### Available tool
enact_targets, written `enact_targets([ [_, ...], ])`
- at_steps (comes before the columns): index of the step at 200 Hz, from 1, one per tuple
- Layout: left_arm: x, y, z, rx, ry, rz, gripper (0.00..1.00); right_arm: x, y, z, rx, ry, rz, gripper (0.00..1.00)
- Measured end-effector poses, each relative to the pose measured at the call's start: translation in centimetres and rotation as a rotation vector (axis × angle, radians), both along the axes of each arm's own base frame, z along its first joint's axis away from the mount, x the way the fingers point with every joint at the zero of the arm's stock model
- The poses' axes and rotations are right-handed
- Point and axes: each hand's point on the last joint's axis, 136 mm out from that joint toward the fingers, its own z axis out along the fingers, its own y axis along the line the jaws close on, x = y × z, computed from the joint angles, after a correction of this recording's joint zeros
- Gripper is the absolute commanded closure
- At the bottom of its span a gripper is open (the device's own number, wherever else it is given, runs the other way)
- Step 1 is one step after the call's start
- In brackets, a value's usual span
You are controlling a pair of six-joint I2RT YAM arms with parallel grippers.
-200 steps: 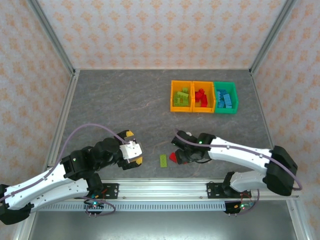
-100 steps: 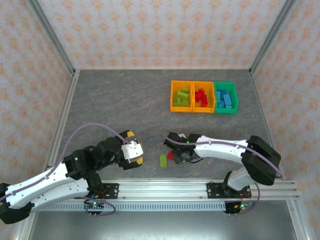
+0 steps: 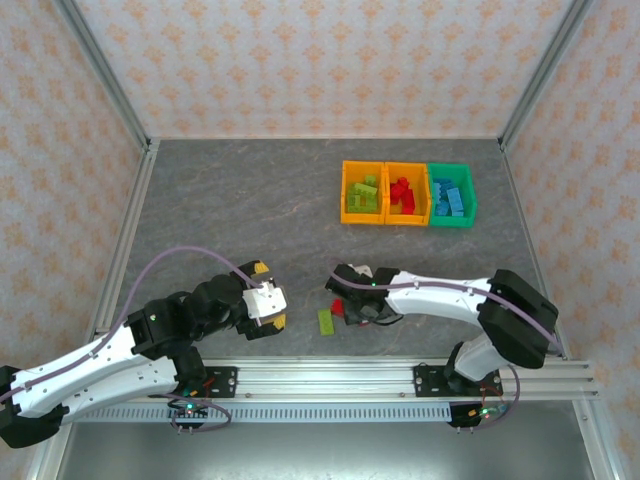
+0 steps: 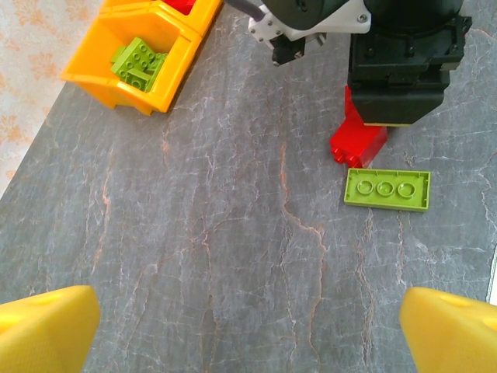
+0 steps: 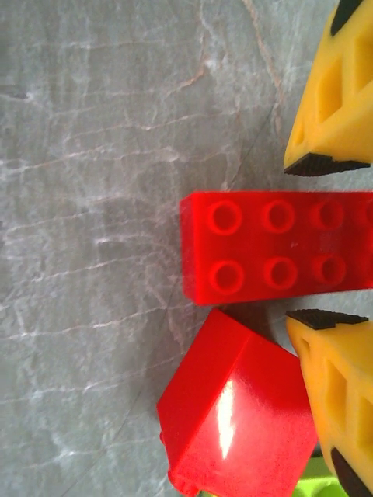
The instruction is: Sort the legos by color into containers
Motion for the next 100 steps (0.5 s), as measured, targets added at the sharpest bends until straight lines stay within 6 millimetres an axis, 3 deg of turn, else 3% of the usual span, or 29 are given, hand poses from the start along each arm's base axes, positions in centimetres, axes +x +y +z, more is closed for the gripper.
enact_targets([
  [18,0.0,0.0,0.0,0.0,0.0,0.0,0.0,0.4,0.6,0.0,0.023,-0.011,-0.006,0.62],
  [55,0.0,0.0,0.0,0.0,0.0,0.0,0.0,0.5,0.9,0.2,0.063,-0.034,-0.011,0.6],
  [100,0.0,0.0,0.0,0.0,0.0,0.0,0.0,-1.5,-1.1,-0.8,0.078,0.001,0.005,0.37],
])
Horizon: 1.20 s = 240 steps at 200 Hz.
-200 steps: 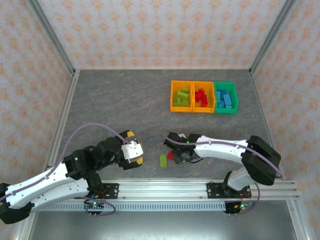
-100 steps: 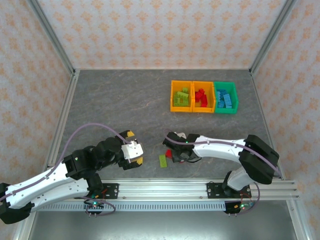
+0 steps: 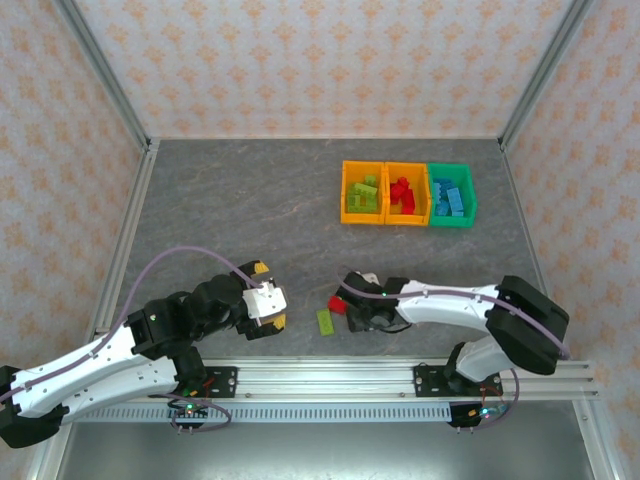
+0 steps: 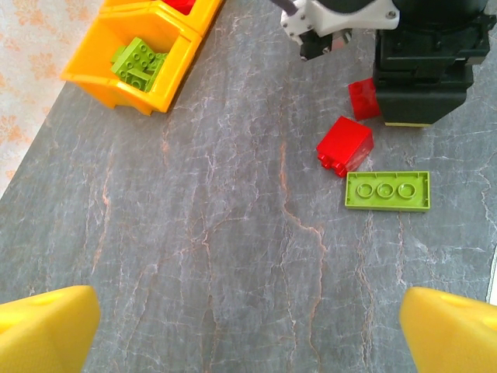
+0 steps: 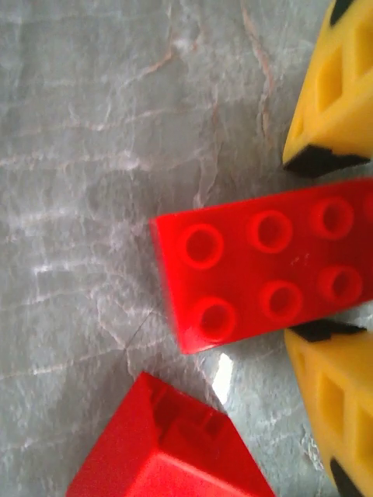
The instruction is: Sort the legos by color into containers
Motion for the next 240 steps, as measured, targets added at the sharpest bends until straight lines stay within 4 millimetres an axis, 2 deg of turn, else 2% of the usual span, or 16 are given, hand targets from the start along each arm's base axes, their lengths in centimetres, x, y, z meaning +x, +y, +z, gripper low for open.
enact_targets([
  [22,0.0,0.0,0.0,0.0,0.0,0.0,0.0,-0.1,0.1,1.0,0.04,-0.02,0.005,0.37],
  [42,0.0,0.0,0.0,0.0,0.0,0.001,0.0,-0.1,0.0,1.0,0.038,-0.02,0.004,0.39],
  [54,0.0,0.0,0.0,0.0,0.0,0.001,0.0,-0.1,-0.1,0.4,0.021,-0.012,0.006,0.46],
  [68,0.0,0.0,0.0,0.0,0.0,0.001,0.0,-0.1,-0.5,-0.5,-0.02,0.0,0.004,0.61],
  [87,0.0,0.0,0.0,0.0,0.0,0.0,0.0,0.2,-0.5,-0.4,-0.046,-0.002,-0.004,0.75],
  [125,0.0,0.0,0.0,0.004,-0.003,-0.005,0.0,0.4,-0.6,0.0,-0.05,-0.011,-0.028,0.81],
  [139,0.0,0.0,0.0,0.004,-0.003,-0.005,0.0,1.2,-0.7,0.5,-0.041,-0.034,-0.046,0.81],
  [157,0.0,0.0,0.0,0.004,-0.004,-0.005,0.0,4.0,-0.9,2.8,0.006,-0.104,-0.112,0.82],
  [179,0.0,0.0,0.0,0.004,-0.004,-0.005,0.0,9.9,-2.2,8.0,0.077,-0.255,-0.24,0.82],
  [206,0.0,0.0,0.0,0.004,-0.004,-0.005,0.0,17.6,-6.3,14.1,0.102,-0.438,-0.397,0.82],
  [225,0.0,0.0,0.0,0.004,-0.004,-0.005,0.0,21.9,-9.2,16.1,0.071,-0.498,-0.471,0.82],
  [240,0.0,0.0,0.0,0.005,-0.004,-0.004,0.0,25.2,-10.9,15.9,0.031,-0.501,-0.504,0.81],
])
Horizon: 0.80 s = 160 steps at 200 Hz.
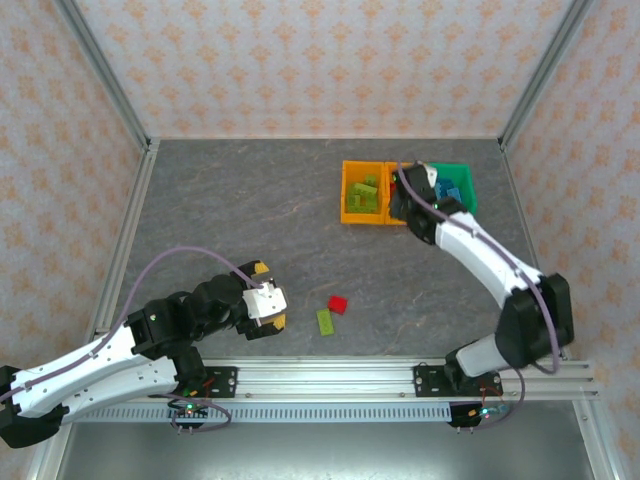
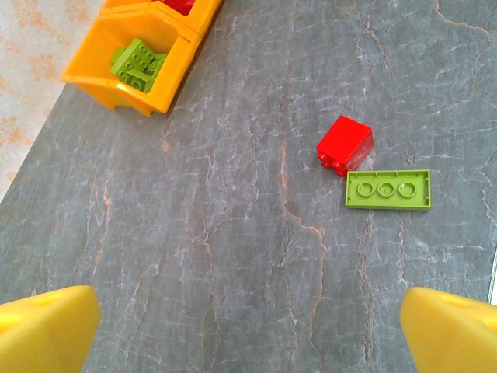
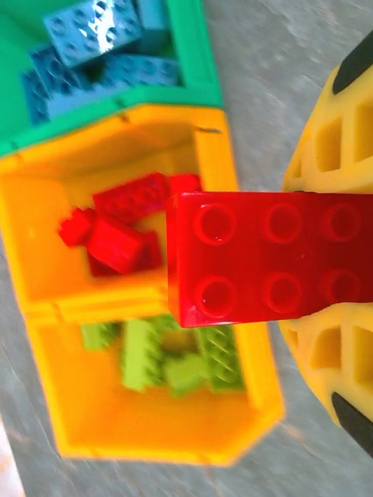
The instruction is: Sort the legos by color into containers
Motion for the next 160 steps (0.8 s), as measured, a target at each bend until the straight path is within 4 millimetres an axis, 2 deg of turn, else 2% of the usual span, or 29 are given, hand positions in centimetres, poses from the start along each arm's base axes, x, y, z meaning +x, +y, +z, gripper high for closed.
enact_targets([
  [21,0.0,0.0,0.0,0.001,0.0,0.0,0.0,4.5,-1.3,-1.9,-0.043,0.054,-0.022,0.76],
  [34,0.0,0.0,-0.4,0.011,0.007,0.0,0.0,6.8,-1.6,-3.5,-0.056,0.097,-0.026,0.61],
  [44,0.0,0.0,-0.8,0.02,0.013,0.001,0.0,7.9,-1.7,-4.5,-0.067,0.128,-0.016,0.52],
  [61,0.2,0.0,-1.3,0.036,0.021,0.011,0.0,8.2,-1.6,-5.5,-0.059,0.167,-0.006,0.48],
  [73,0.4,0.1,-1.8,0.045,0.028,0.031,0.0,7.7,-1.4,-5.6,-0.047,0.186,0.007,0.47],
  [96,1.0,0.0,-2.2,0.035,0.051,0.083,0.0,5.9,-1.0,-3.5,0.014,0.159,0.017,0.45],
  [120,1.4,-0.6,-1.8,-0.019,0.102,0.145,0.0,1.7,-1.1,0.4,0.091,0.101,0.035,0.44],
  [142,2.6,-2.4,-0.5,-0.129,0.193,0.255,0.0,-2.7,-0.7,4.6,0.183,0.011,0.074,0.4],
  [160,3.9,-4.2,-0.2,-0.217,0.296,0.389,0.01,-6.4,0.3,6.1,0.241,-0.021,0.131,0.35],
])
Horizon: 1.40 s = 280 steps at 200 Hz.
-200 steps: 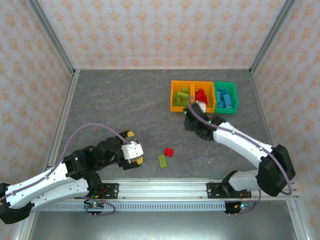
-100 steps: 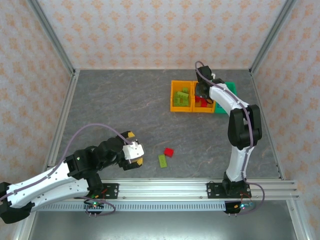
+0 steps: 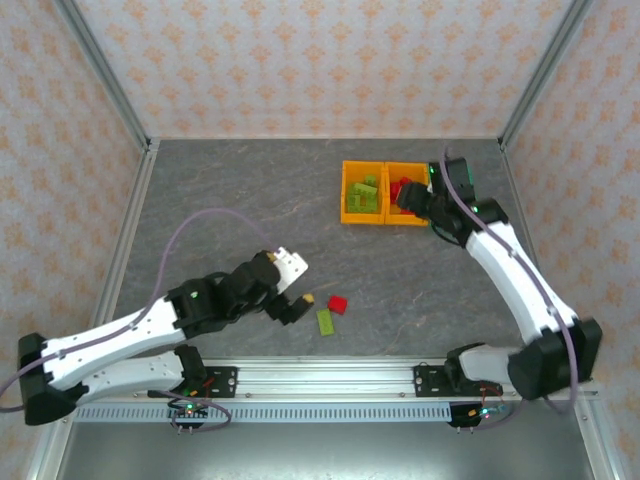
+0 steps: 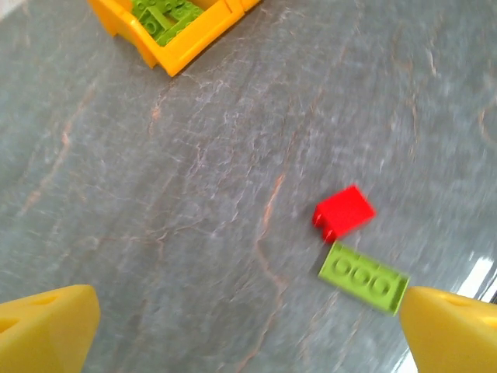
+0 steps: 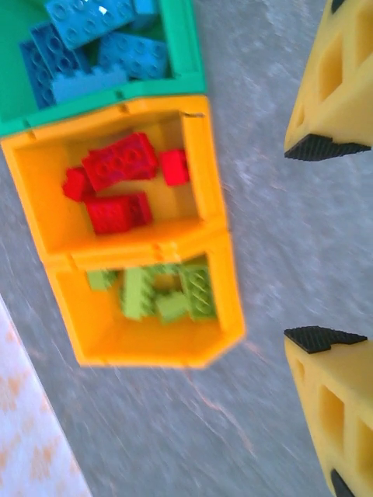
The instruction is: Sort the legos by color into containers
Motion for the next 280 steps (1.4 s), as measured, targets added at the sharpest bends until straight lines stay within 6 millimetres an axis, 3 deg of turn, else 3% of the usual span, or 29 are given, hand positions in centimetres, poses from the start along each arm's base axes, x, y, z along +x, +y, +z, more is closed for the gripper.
enact_targets([
  [28,2.3,-3.1,-1.4,-0.069,0.161,0.21,0.03,-6.2,2.5,-1.4,0.057,0.06,0.12,0.23],
  [50,2.6,-5.9,-4.6,-0.063,0.265,0.299,0.06,-10.3,3.4,-4.2,0.093,0.162,0.184,0.15],
  [78,2.1,-8.6,-9.4,-0.009,0.348,0.354,0.12,-14.0,3.5,-7.6,0.141,0.27,0.211,0.1],
  [97,1.9,-9.1,-12.1,0.029,0.383,0.392,0.17,-15.6,2.8,-8.4,0.153,0.298,0.197,0.08],
  [138,1.8,-9.7,-14.7,0.036,0.429,0.431,0.35,-16.8,2.1,-7.9,0.161,0.298,0.184,0.08],
  [195,1.9,-10.3,-16.0,0.042,0.456,0.452,0.53,-17.4,2.1,-7.1,0.159,0.321,0.187,0.07],
  [236,2.0,-10.7,-15.7,0.03,0.458,0.453,0.69,-17.8,2.7,-5.6,0.201,0.32,0.214,0.07],
  [264,2.2,-11.5,-15.0,0.02,0.446,0.432,0.7,-18.1,2.3,-4.4,0.207,0.3,0.196,0.07],
  [280,3.0,-12.7,-13.5,-0.003,0.414,0.399,0.7,-17.9,1.7,-2.8,0.211,0.242,0.168,0.06],
])
